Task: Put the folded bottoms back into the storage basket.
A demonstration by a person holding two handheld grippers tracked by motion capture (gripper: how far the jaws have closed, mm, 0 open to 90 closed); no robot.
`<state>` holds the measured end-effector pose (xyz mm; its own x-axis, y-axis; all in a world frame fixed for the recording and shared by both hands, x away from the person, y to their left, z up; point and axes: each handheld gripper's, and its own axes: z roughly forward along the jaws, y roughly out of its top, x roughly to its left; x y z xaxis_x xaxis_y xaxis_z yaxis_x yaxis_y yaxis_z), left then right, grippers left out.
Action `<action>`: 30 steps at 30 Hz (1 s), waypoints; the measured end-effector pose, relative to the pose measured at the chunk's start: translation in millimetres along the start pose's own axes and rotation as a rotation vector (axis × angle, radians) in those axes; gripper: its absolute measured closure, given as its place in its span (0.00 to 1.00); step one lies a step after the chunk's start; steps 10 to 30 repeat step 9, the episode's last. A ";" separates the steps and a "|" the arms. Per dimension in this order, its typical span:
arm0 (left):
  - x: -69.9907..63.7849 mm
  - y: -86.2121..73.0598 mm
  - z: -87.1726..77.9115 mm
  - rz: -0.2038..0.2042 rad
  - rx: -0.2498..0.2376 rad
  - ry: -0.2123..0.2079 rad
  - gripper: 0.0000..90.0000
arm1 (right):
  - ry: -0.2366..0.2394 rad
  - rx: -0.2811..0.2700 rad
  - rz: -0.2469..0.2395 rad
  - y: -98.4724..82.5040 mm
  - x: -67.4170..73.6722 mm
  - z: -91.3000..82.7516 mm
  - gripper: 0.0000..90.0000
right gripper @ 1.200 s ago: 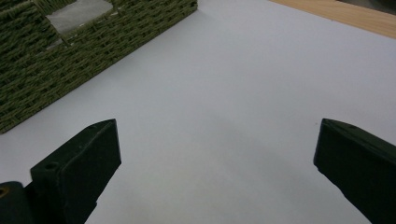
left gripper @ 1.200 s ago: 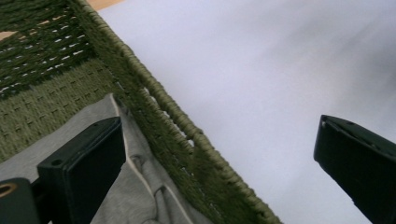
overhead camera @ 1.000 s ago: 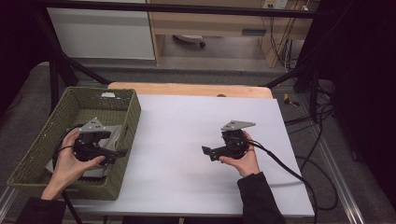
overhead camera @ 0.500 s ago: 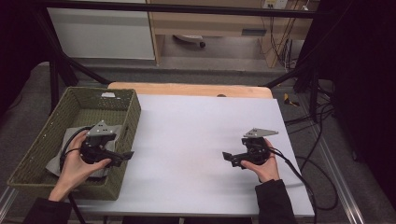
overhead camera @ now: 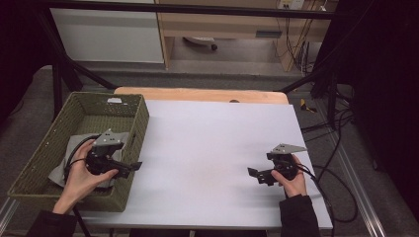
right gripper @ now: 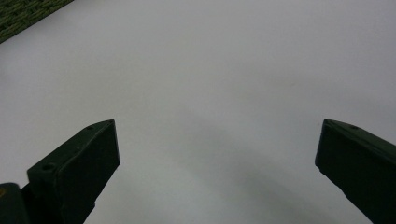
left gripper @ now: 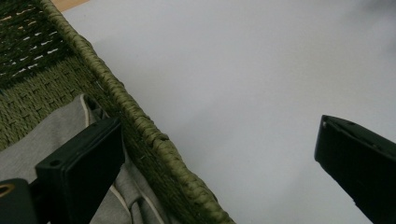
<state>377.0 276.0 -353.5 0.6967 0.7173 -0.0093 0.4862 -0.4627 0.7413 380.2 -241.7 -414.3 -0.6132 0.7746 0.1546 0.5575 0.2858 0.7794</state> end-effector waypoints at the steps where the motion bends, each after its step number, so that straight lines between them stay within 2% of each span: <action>1: 0.0 0.0 0.0 0.000 0.000 0.000 0.01 | -0.003 0.002 0.001 -0.9 -0.9 -0.3 0.01; 30: -0.1 -1.5 0.7 0.001 0.005 0.002 0.01 | -0.004 -0.007 0.005 -1.5 -2.1 -3.0 0.01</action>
